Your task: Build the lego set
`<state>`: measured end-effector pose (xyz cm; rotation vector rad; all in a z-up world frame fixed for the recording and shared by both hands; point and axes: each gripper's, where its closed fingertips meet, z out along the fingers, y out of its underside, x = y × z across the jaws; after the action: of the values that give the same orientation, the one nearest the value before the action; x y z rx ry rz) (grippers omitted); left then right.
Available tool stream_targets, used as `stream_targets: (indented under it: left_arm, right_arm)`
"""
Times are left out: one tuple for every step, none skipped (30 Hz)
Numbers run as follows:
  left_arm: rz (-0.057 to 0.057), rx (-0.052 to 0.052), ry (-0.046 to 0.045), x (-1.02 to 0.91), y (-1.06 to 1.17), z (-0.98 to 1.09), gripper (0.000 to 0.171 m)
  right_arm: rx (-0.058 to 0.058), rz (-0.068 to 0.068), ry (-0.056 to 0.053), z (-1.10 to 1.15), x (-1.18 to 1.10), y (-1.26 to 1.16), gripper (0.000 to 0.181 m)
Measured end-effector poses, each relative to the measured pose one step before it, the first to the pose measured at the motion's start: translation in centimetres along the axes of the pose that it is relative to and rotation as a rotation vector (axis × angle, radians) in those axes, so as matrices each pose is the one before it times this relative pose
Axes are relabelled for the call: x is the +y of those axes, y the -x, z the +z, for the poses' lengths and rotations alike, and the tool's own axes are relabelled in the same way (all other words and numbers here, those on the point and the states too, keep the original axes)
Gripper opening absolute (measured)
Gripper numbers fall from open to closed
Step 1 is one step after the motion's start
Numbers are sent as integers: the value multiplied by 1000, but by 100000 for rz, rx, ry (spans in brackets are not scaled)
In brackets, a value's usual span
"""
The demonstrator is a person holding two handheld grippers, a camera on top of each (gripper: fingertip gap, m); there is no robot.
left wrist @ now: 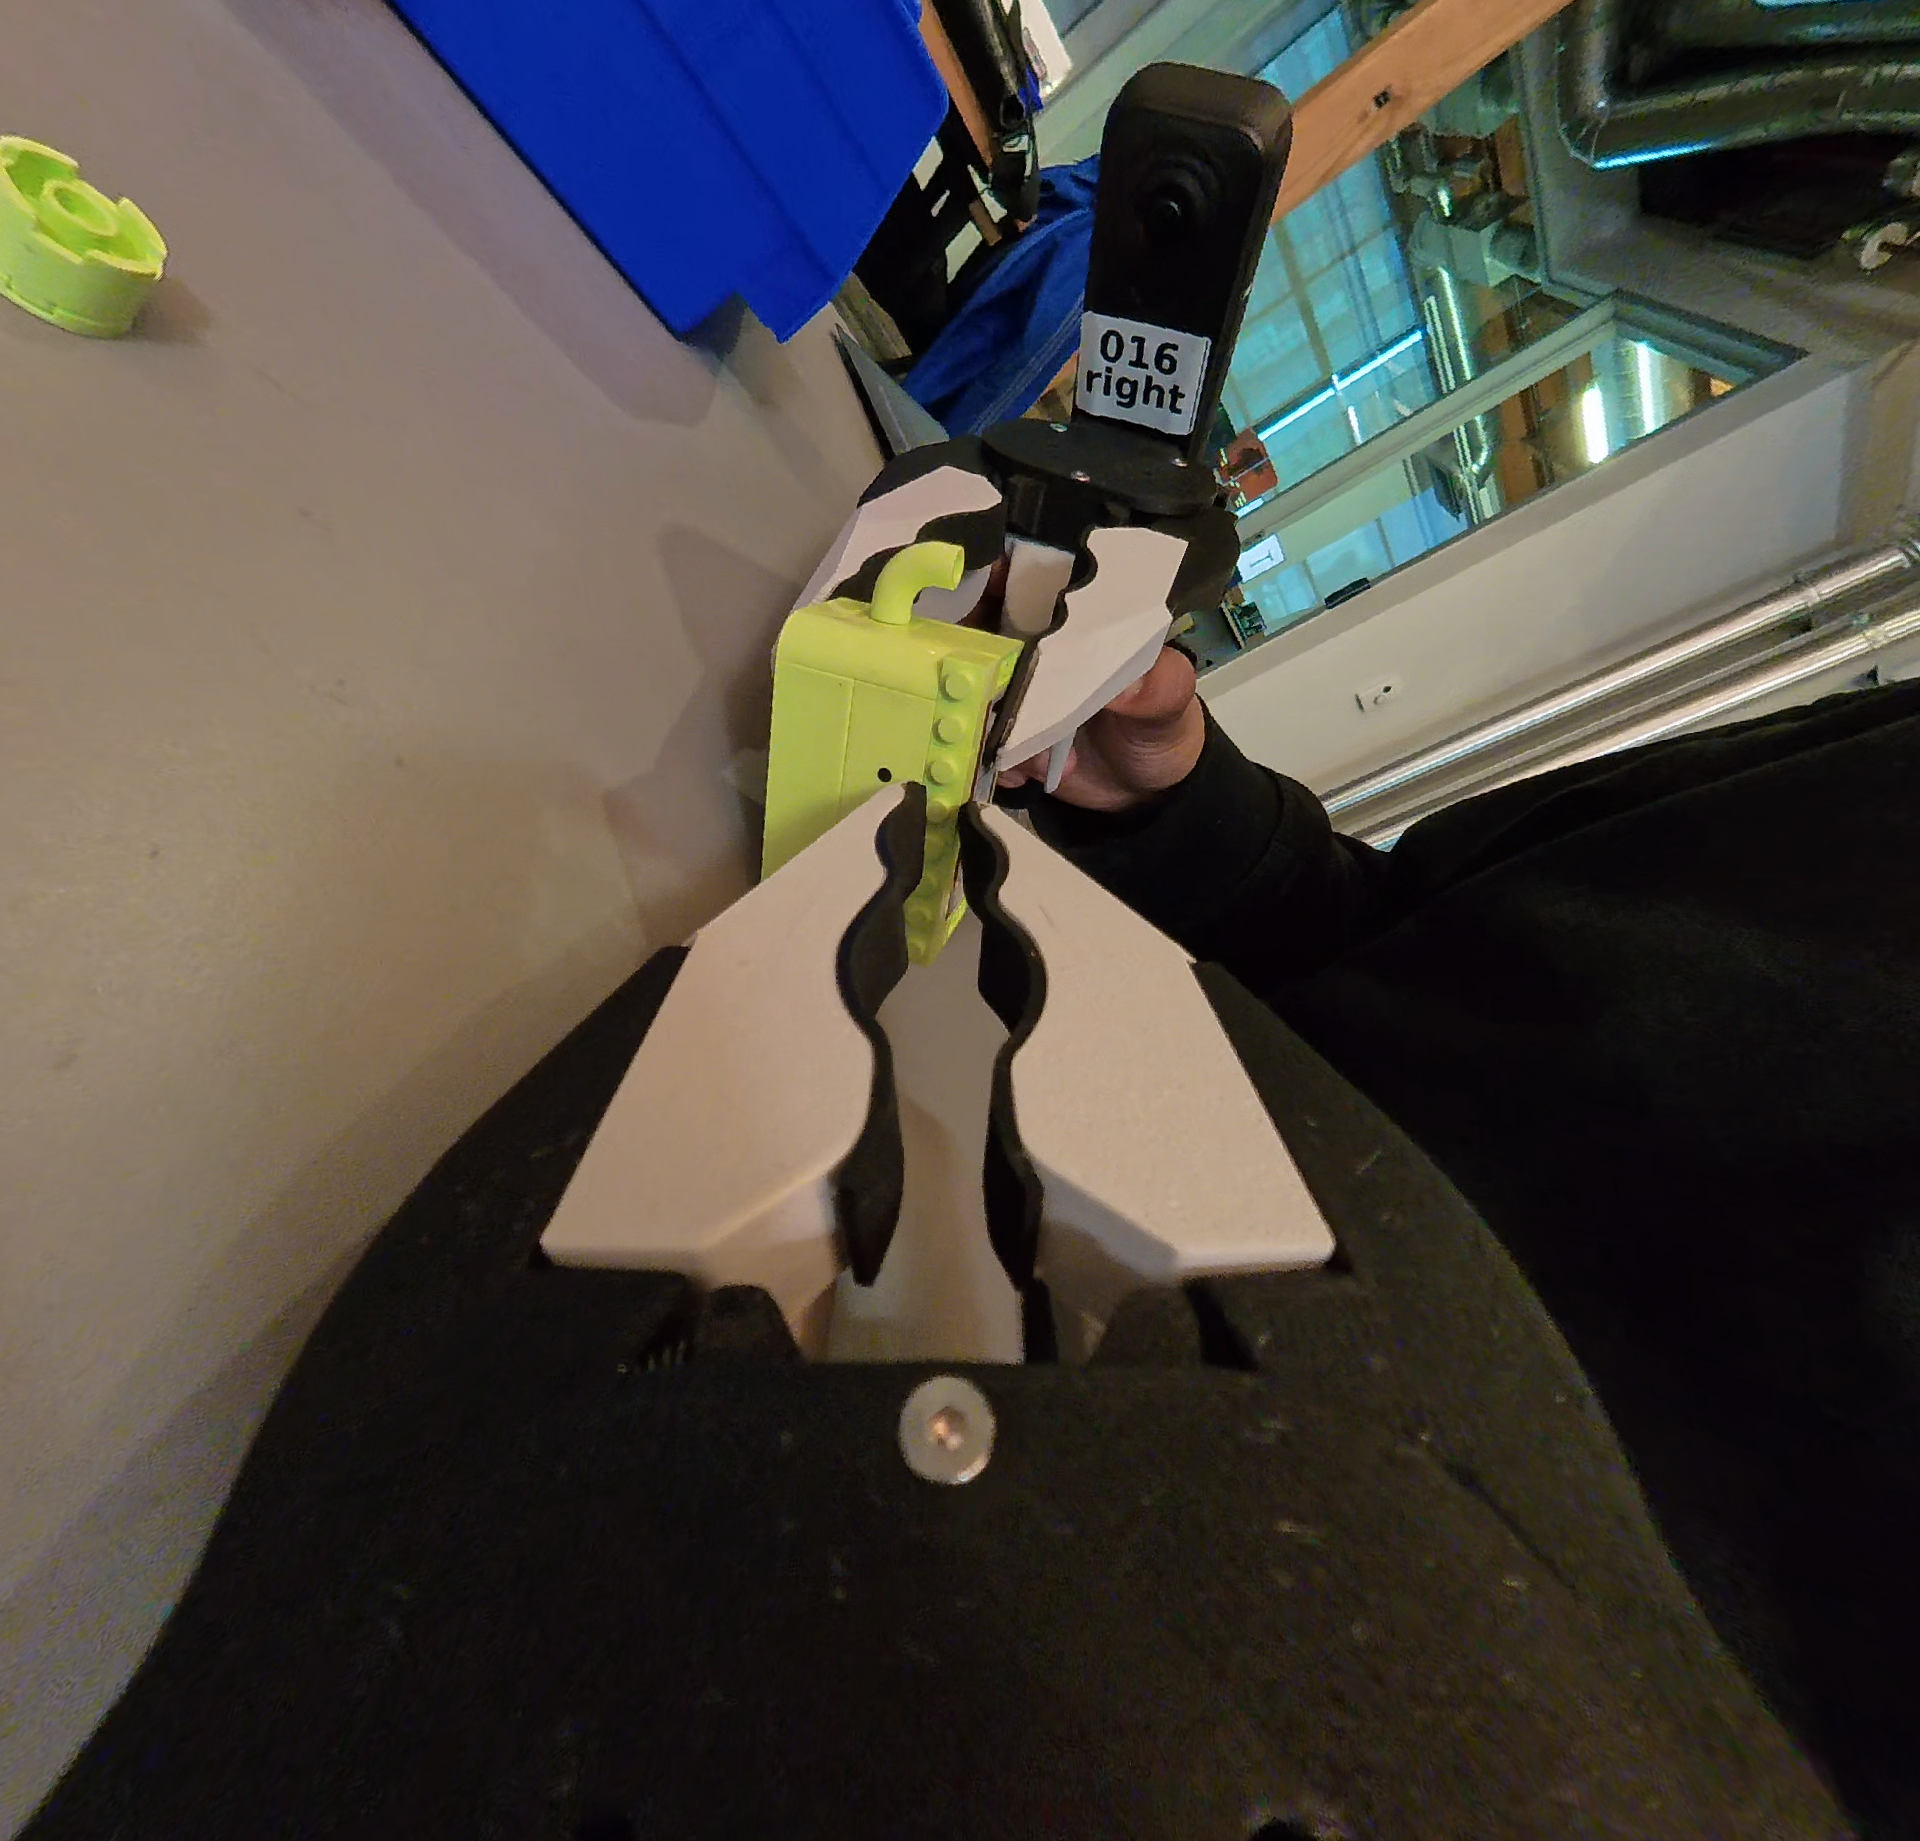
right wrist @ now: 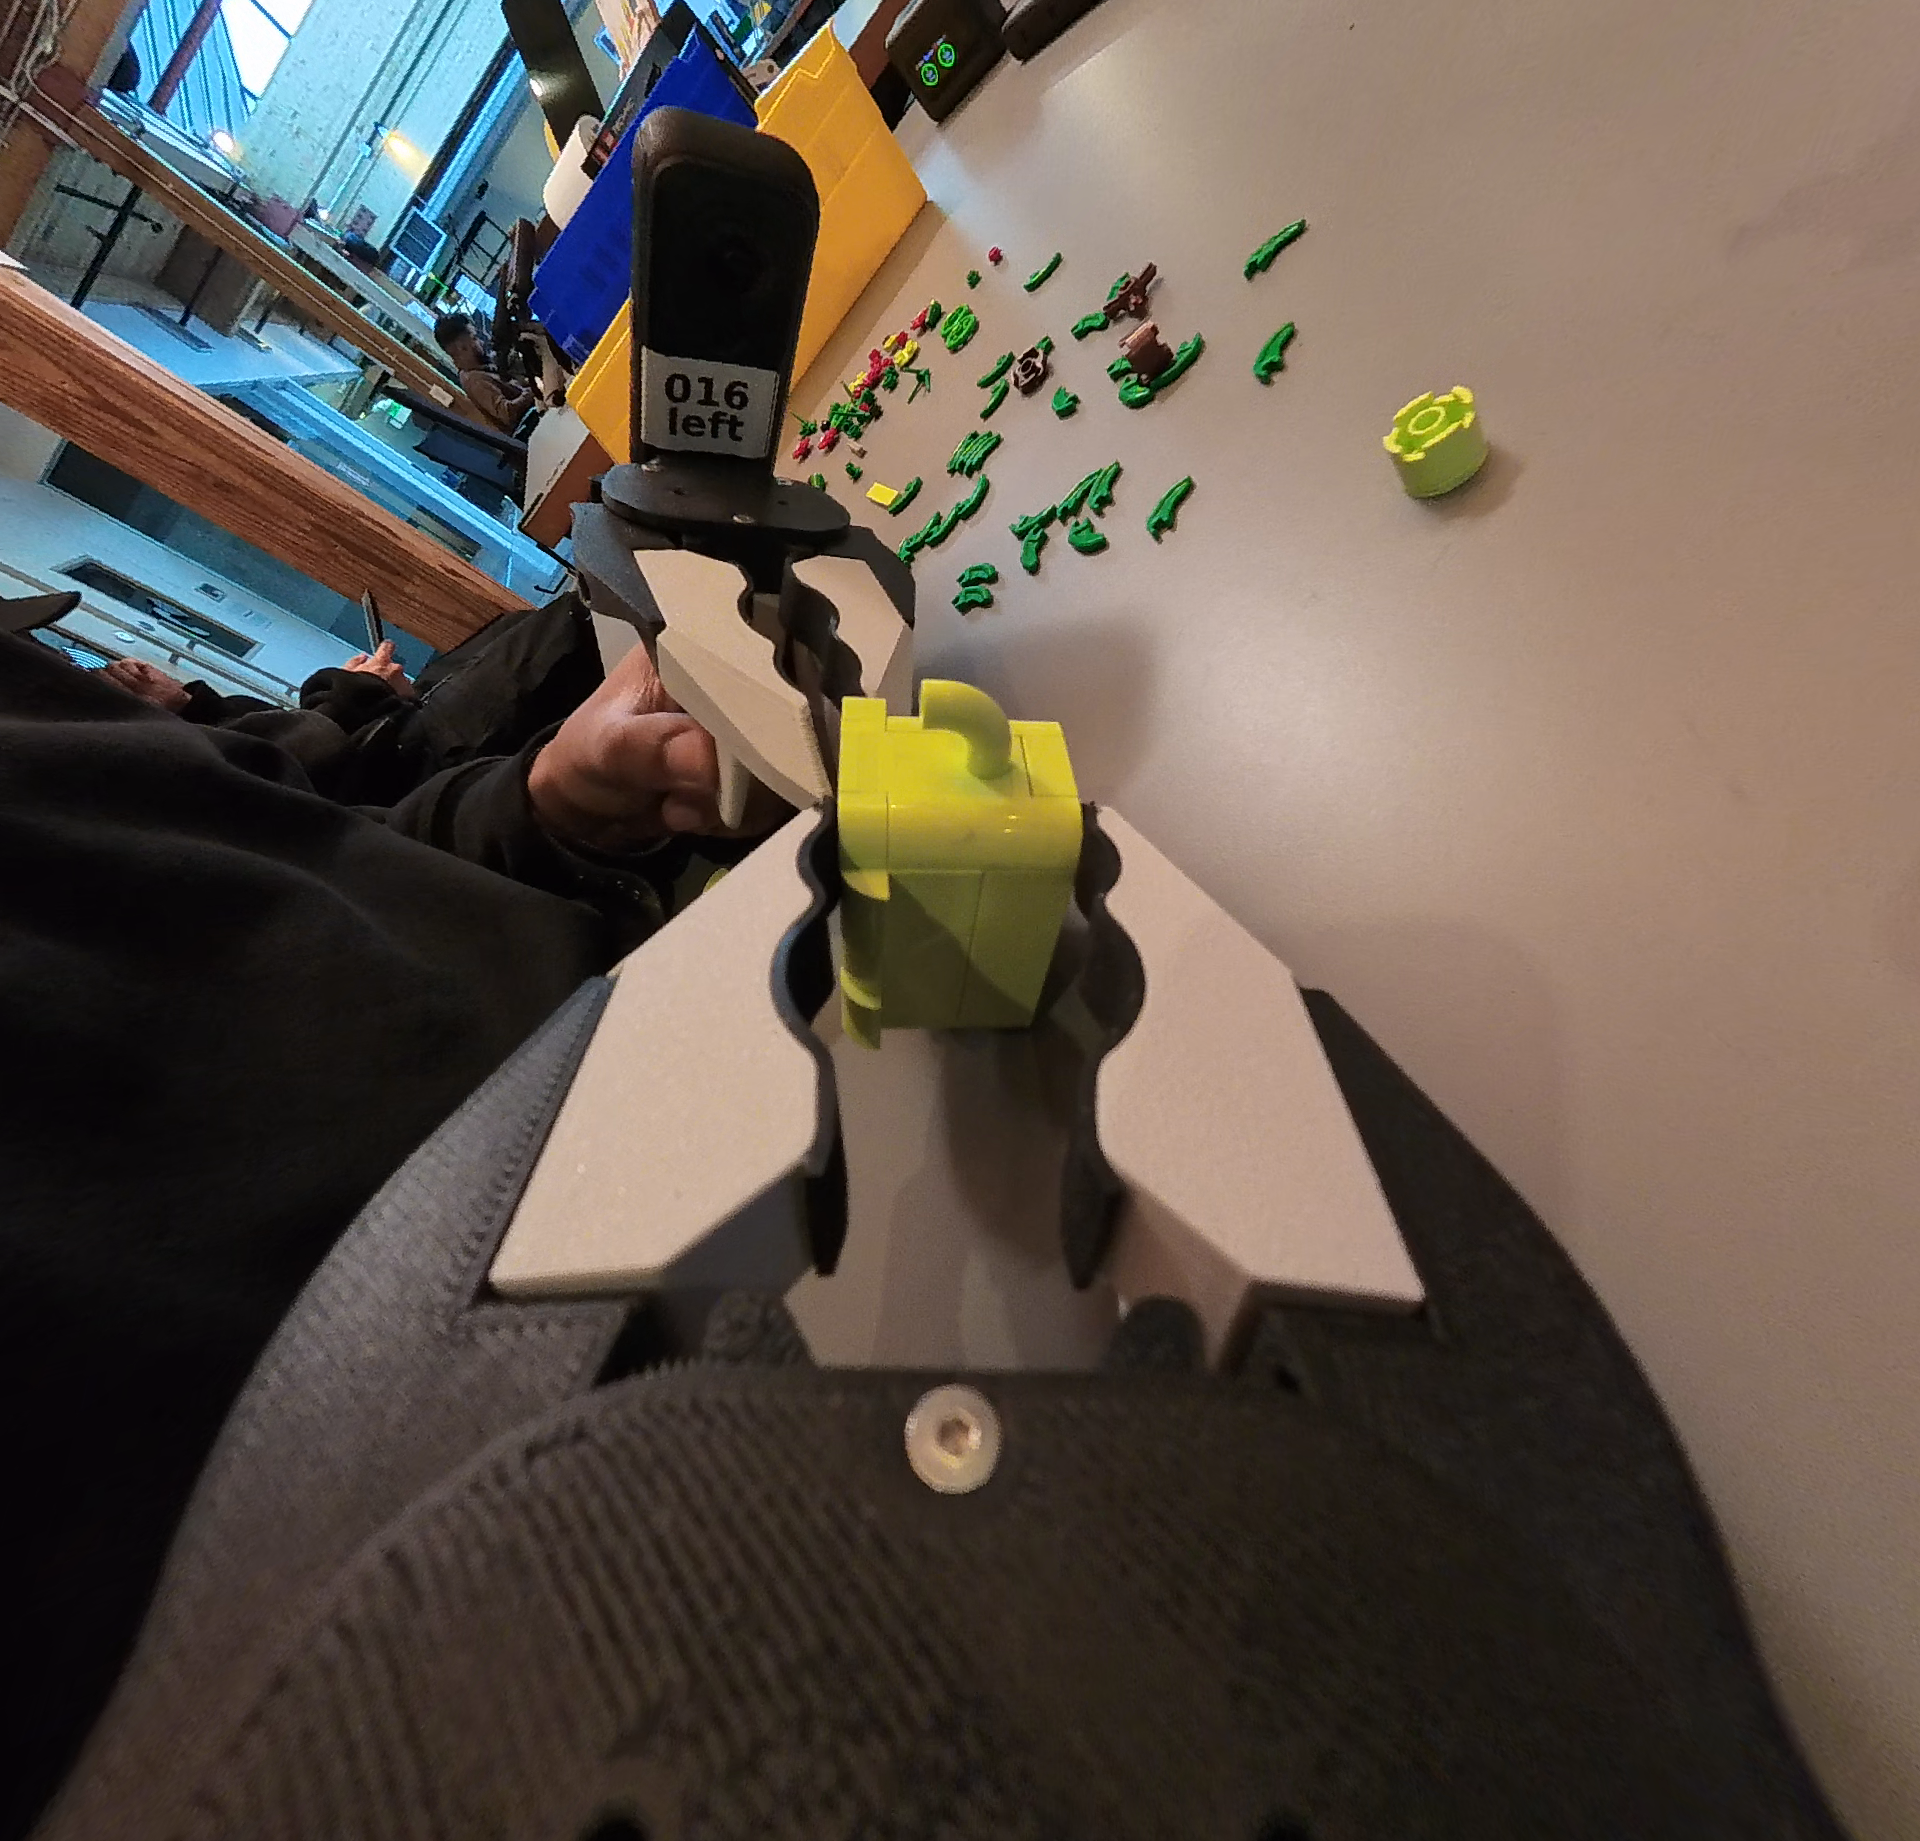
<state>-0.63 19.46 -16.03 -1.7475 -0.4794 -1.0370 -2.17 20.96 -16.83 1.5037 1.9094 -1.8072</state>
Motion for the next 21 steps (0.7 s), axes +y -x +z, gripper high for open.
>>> stream_targets:
  left_arm:
    - [56,-15,108,-6,6,5,4]
    - [196,-129,111,3,13,12,5]
    - [297,-143,60,-15,5,13,5]
    - [108,-106,13,-15,21,3,5]
    - [56,-108,-24,-2,5,5,5]
    - [68,-85,-27,-9,9,1,5]
    - [55,-69,-8,5,-2,-6,5]
    - [187,-243,-115,-18,14,-10,5]
    - [486,-527,-270,-23,29,-18,5]
    - [653,-732,-353,-54,59,-19,5]
    - [522,-788,-453,-65,71,-25,5]
    - [236,-548,-346,-40,54,0,5]
    - [46,-307,-126,-12,31,2,5]
    - [-154,-303,-290,-44,54,-17,5]
    - [-209,-453,-435,-53,67,-34,5]
    - [-158,-319,-257,-23,57,-23,5]
    - [25,-124,-113,-14,9,-12,5]
    - [121,2,143,25,-11,5,5]
    - [206,-186,80,24,2,15,5]
    - [193,-266,139,27,27,18,5]
    - [93,-222,151,22,20,14,5]
  right_arm:
    - [-31,126,-20,-7,-7,-10,45]
    - [-49,175,-14,1,-6,-15,45]
    - [-81,254,-14,-4,-1,-17,45]
    - [-82,269,-12,-4,-1,-16,45]
    - [-79,225,-7,3,2,-14,45]
    - [-50,139,-20,-2,-14,-11,45]
    - [21,89,-51,6,0,-3,45]
    - [109,232,-172,7,-21,-28,45]
    - [228,477,-351,30,-40,-46,45]
    - [323,807,-531,40,-56,-73,45]
    - [283,1012,-527,43,-55,-94,45]
    - [267,709,-274,28,-26,-60,45]
    - [287,130,-36,35,-1,-43,46]
    - [247,-150,201,49,27,9,47]
    - [383,48,292,73,55,-28,50]
    - [578,85,215,80,30,-50,53]
    - [627,13,463,83,65,-37,53]
    - [537,338,718,97,109,-66,53]
    - [258,1001,918,123,144,-55,53]
    - [-31,1552,1164,133,163,-60,54]
    - [70,1711,1257,130,174,-87,55]
